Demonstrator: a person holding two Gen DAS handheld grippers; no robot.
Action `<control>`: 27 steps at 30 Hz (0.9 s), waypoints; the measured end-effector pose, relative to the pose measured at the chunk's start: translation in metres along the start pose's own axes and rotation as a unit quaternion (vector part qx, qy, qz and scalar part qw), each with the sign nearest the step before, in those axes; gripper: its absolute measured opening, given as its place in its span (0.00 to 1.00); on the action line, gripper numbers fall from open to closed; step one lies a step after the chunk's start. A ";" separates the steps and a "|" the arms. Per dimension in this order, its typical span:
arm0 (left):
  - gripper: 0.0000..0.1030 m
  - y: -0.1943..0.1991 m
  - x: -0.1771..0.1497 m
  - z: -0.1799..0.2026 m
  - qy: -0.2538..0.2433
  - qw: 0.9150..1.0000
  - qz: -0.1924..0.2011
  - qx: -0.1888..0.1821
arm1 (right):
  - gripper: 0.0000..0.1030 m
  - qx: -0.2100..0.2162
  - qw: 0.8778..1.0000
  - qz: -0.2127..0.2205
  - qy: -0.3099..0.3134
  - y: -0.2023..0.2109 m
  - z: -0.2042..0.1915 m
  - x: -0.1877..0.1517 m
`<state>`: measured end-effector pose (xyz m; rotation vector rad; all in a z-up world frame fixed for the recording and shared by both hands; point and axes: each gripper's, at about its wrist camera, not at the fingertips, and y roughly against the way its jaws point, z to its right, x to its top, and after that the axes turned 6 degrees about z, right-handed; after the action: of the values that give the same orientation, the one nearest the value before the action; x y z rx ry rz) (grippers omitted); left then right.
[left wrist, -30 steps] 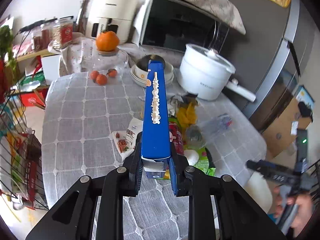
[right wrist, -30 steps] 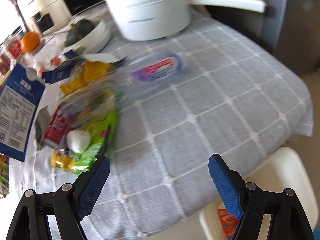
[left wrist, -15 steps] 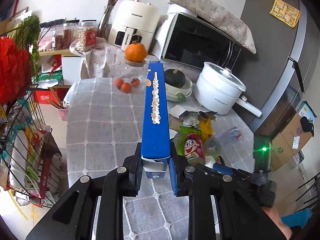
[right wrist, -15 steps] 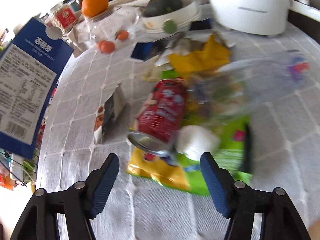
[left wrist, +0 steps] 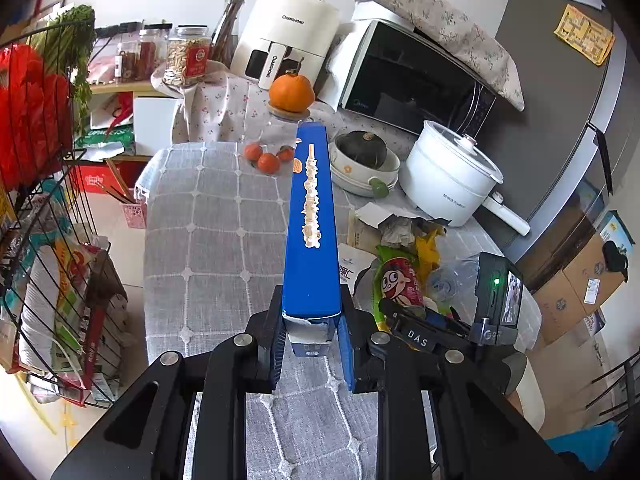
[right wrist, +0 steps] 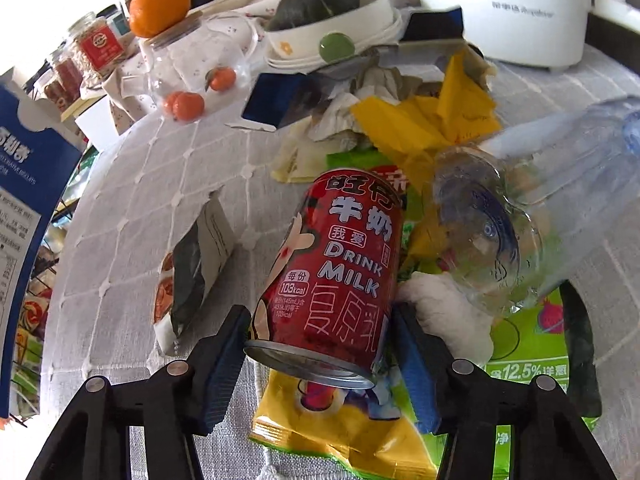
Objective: Collect trash
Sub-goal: 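Grasp the red milk can with the right gripper while the left holds the box, then carry the box and can to the white bin and release both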
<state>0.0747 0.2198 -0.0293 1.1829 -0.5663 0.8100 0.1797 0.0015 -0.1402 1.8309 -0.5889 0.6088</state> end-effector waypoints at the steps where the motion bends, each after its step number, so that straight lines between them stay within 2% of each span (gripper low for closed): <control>1: 0.23 0.001 0.001 0.000 0.000 1.000 0.002 0.000 | 0.59 0.002 1.000 0.000 0.007 0.002 -0.003 0.000; 6: 0.23 0.004 0.001 0.004 -0.004 1.000 0.006 -0.001 | 0.57 0.040 0.999 0.006 0.025 0.024 -0.013 0.003; 12: 0.23 0.005 -0.001 0.013 -0.013 1.000 0.003 -0.012 | 0.54 0.102 0.995 0.019 -0.003 0.064 0.000 0.015; 14: 0.23 0.002 -0.002 0.017 -0.015 1.000 -0.003 -0.017 | 0.54 0.109 0.994 0.024 -0.010 0.073 0.008 0.018; 22: 0.23 0.000 -0.007 0.050 -0.034 0.998 -0.013 -0.046 | 0.54 0.095 0.994 0.041 -0.035 0.118 0.057 0.022; 27: 0.23 0.000 -0.012 0.083 -0.050 0.995 -0.024 -0.082 | 0.54 0.059 0.995 0.065 -0.039 0.159 0.097 0.025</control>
<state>0.0697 0.1372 -0.0134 1.0870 -0.6723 0.6537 0.1078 -0.1417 -0.0426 1.9442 -0.7427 0.6722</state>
